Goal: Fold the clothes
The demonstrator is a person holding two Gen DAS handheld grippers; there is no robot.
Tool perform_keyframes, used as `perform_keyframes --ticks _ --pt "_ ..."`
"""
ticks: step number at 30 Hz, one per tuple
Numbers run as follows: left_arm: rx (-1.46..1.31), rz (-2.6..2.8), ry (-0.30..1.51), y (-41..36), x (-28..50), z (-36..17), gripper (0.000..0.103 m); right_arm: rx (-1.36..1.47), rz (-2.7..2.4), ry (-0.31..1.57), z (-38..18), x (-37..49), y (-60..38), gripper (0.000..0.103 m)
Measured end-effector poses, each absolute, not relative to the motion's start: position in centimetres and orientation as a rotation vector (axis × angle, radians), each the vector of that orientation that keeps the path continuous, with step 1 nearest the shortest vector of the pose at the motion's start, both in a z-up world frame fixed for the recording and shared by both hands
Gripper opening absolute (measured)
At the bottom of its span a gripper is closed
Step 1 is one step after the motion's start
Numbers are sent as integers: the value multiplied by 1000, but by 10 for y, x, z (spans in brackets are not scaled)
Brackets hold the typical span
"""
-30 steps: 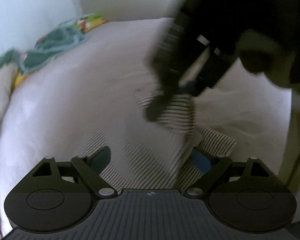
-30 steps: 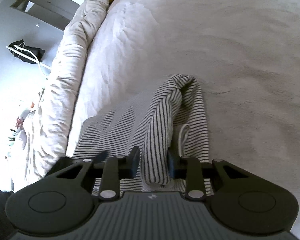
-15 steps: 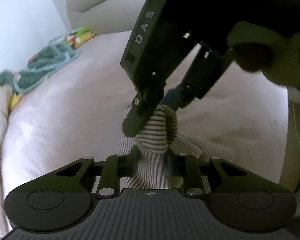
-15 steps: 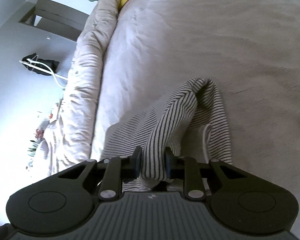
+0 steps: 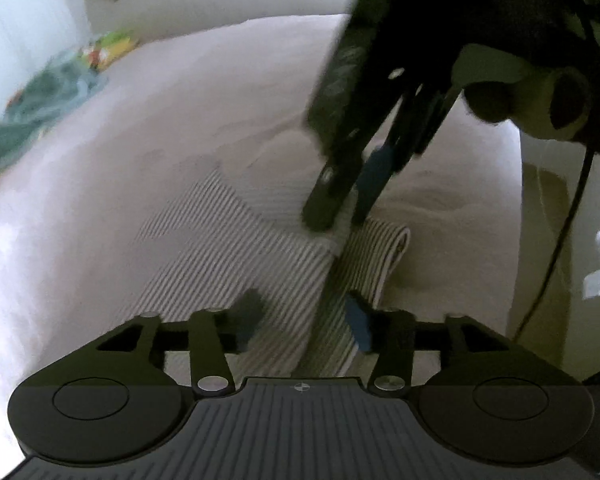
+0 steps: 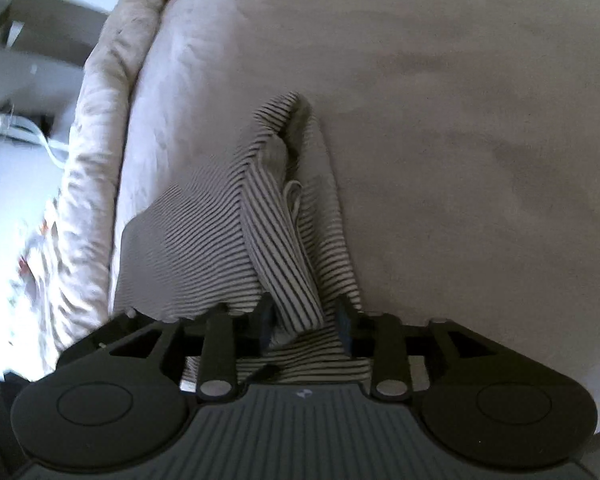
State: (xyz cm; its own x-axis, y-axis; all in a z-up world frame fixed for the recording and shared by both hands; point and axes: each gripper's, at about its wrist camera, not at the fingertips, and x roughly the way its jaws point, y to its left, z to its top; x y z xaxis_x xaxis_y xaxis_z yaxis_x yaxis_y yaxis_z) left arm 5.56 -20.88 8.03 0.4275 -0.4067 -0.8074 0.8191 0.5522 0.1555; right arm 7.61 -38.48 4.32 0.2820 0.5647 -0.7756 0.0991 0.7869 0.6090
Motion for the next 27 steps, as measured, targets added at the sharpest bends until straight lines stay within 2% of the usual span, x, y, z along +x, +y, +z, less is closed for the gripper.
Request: perform_keyframes --ticks 3,4,5,6,7,8,9,11,13,17,18,27 --pt "382 -772 866 -175 76 104 69 433 364 1143 78 72 -373 48" --pt "322 -731 863 -162 84 109 79 385 382 1086 88 71 -367 52" --pt "264 -690 859 -150 92 113 89 337 399 1029 99 70 -360 62" --pt "205 -648 855 -137 100 118 93 305 409 960 108 69 -353 74" --pt "149 -604 851 -125 109 122 94 286 407 893 115 71 -345 81" --pt "132 -535 865 -117 118 118 94 291 395 828 115 72 -339 97" --pt "115 -466 880 -108 127 114 94 295 382 764 116 73 -332 103" --pt "84 -363 904 -95 139 102 94 334 374 720 105 82 -322 103" --pt "59 -341 933 -86 142 90 94 310 389 755 89 90 -307 103" --pt "79 -388 1010 -86 137 62 96 213 383 1007 36 95 -288 103" --pt "80 -396 1005 -86 133 59 97 201 399 1004 30 90 -288 103" --pt "28 -310 1032 -60 171 90 97 161 353 1109 25 114 -268 103"
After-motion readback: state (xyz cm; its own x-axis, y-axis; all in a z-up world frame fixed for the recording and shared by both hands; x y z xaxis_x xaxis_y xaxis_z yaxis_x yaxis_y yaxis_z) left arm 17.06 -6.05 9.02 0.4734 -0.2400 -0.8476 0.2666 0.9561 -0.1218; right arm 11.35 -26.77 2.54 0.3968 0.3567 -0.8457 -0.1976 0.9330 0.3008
